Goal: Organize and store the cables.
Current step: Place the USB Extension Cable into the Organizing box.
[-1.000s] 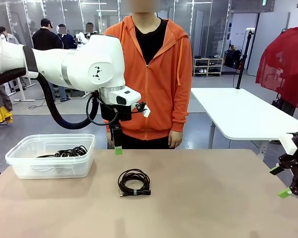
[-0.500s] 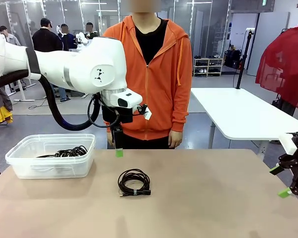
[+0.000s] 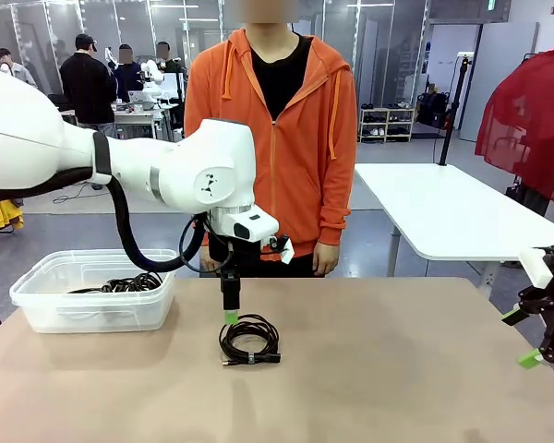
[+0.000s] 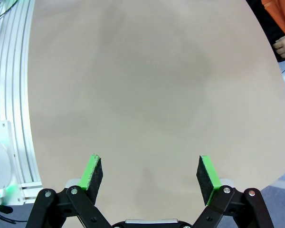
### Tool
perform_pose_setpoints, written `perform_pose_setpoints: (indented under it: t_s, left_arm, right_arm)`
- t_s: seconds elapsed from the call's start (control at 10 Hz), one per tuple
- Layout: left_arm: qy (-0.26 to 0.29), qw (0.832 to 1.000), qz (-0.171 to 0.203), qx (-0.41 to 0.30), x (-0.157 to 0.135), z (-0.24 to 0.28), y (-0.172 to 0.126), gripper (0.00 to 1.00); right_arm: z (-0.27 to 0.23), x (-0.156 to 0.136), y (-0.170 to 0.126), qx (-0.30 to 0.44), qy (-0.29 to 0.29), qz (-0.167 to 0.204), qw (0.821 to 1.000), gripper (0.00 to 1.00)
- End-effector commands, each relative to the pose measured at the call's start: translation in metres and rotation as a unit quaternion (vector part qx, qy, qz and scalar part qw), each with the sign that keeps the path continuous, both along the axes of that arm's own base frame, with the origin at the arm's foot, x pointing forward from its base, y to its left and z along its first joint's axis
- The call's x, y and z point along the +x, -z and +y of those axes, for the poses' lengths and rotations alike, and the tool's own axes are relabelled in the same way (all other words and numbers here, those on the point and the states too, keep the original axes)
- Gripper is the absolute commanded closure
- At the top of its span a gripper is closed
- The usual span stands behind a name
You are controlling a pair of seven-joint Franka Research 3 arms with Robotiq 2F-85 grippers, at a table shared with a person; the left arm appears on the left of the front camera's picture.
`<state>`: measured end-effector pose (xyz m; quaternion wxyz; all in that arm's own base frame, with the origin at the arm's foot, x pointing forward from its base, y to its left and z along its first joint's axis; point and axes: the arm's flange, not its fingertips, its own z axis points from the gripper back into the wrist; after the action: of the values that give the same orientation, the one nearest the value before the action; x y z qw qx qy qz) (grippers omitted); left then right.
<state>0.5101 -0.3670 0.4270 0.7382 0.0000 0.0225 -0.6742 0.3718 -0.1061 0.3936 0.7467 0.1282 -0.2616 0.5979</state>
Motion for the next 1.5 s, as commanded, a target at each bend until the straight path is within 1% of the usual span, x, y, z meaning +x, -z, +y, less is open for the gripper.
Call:
perform_pose_setpoints:
  t_s: [0.0, 0.2, 0.4, 0.5, 0.6, 0.8, 0.9, 1.2, 1.3, 1.4]
  left_arm:
    - [0.040, 0.999, -0.027, -0.009, 0.005, -0.003, 0.013, 0.00]
    - [0.023, 0.999, -0.032, -0.015, 0.009, -0.008, 0.036, 0.00]
    - [0.027, 0.999, -0.020, -0.019, 0.009, -0.012, 0.055, 0.00]
    - [0.028, 0.999, -0.019, -0.020, 0.010, -0.013, 0.063, 0.00]
    - [0.030, 0.999, -0.009, -0.028, 0.011, -0.014, 0.067, 0.00]
    - [0.040, 0.999, -0.011, -0.031, 0.010, -0.016, 0.082, 0.00]
    - [0.039, 0.999, 0.003, -0.027, 0.010, -0.016, 0.089, 0.00]
    - [0.040, 0.998, 0.012, -0.037, 0.009, -0.016, 0.106, 0.00]
    - [0.047, 0.998, 0.010, -0.038, 0.009, -0.018, 0.112, 0.00]
    - [0.046, 0.998, 0.011, -0.038, 0.008, -0.019, 0.113, 0.00]
  right_arm:
    - [0.001, -0.001, -0.003, -0.002, 0.007, 0.006, 1.000, 0.00]
    - [0.001, -0.001, -0.003, -0.002, 0.007, 0.006, 1.000, 0.00]
    - [0.001, -0.001, -0.003, -0.002, 0.007, 0.006, 1.000, 0.00]
    - [0.001, -0.001, -0.003, -0.002, 0.007, 0.006, 1.000, 0.00]
    - [0.001, -0.001, -0.003, -0.002, 0.007, 0.006, 1.000, 0.00]
    - [0.001, -0.001, -0.003, -0.002, 0.007, 0.006, 1.000, 0.00]
    - [0.001, -0.001, -0.003, -0.002, 0.007, 0.006, 1.000, 0.00]
    - [0.001, -0.001, -0.003, -0.002, 0.007, 0.006, 1.000, 0.00]
    - [0.001, -0.001, -0.003, -0.002, 0.007, 0.006, 1.000, 0.00]
    - [0.001, -0.001, -0.003, -0.002, 0.007, 0.006, 1.000, 0.00]
